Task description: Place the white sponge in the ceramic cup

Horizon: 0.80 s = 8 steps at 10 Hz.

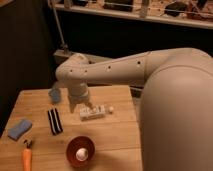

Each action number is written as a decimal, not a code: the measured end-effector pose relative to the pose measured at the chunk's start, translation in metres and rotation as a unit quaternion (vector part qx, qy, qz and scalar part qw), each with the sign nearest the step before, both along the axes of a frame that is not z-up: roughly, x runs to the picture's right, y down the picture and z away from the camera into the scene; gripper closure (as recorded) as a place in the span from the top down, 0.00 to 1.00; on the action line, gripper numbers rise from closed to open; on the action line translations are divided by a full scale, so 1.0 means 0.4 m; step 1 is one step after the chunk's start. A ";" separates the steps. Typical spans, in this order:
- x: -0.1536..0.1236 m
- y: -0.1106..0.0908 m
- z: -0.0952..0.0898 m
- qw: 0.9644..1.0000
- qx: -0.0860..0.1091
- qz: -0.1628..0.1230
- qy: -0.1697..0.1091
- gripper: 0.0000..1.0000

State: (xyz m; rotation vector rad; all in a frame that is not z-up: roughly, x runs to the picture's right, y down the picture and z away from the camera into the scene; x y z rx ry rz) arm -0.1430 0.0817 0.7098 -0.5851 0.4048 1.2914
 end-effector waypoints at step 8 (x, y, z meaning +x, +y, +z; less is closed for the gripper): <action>-0.275 -0.039 -0.048 0.924 0.041 -0.285 -0.253 0.65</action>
